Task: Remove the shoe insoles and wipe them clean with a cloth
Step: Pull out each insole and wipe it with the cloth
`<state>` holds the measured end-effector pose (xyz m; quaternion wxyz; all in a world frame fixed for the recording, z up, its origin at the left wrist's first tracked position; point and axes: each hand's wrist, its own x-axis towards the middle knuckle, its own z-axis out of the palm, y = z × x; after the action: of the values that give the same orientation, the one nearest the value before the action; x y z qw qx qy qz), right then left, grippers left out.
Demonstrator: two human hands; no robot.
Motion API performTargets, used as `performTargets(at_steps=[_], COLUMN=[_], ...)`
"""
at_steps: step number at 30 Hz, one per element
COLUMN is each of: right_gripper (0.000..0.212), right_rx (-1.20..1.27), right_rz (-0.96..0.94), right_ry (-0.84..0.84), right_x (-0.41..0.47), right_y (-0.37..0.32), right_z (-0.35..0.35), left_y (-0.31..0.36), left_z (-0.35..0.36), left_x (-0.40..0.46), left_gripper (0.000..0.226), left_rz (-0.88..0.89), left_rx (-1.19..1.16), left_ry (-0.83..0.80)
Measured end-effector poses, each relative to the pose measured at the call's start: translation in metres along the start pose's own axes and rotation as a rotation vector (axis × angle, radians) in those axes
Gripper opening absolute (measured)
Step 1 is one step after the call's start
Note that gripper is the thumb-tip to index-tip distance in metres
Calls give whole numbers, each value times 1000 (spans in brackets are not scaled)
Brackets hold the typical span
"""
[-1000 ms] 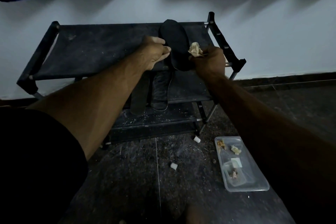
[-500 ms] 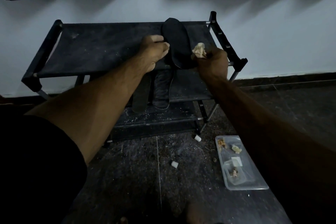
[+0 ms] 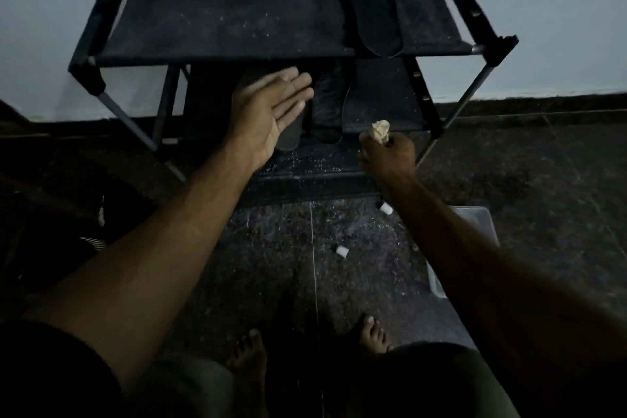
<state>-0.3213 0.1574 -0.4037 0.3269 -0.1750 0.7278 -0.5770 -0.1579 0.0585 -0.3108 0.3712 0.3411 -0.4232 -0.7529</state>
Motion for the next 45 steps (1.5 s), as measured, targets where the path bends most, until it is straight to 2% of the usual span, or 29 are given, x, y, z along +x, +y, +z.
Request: performTargets(at_steps=[5,14,19,26,30,34,38,45], right_gripper=[22,21,21,16,14,13,12,19], right_rx=[37,-23,83,375,392,383,382,367], right_rz=[123,155,151,112,67,46,83,124], right_ry=[-16,93,119,20,-58,-151,-233,-330], right_x=[11,30,31,0,-43,-102,-161,-234], right_y=[16,24,22,-2,-14,-20,-23,-51], right_z=[32,63,67,51,26,4,-11,-27], left_y=[-30,-61,-68,-68,-76,-83,-69,-15], left_z=[-25,-55,-62,-56,-43,-20,-7,-13], left_x=[-5,4,5,-8,-24,-43,-59,-86], left_gripper=[23,23,26,27,44,73,88,85], left_rz=[-114,-185,-217,-237,-316,-438,-389,-212], left_rx=[-16,18,33,-4,-45,-245,-399,-506], left_ry=[61,89,103,141,158,130,33,-109])
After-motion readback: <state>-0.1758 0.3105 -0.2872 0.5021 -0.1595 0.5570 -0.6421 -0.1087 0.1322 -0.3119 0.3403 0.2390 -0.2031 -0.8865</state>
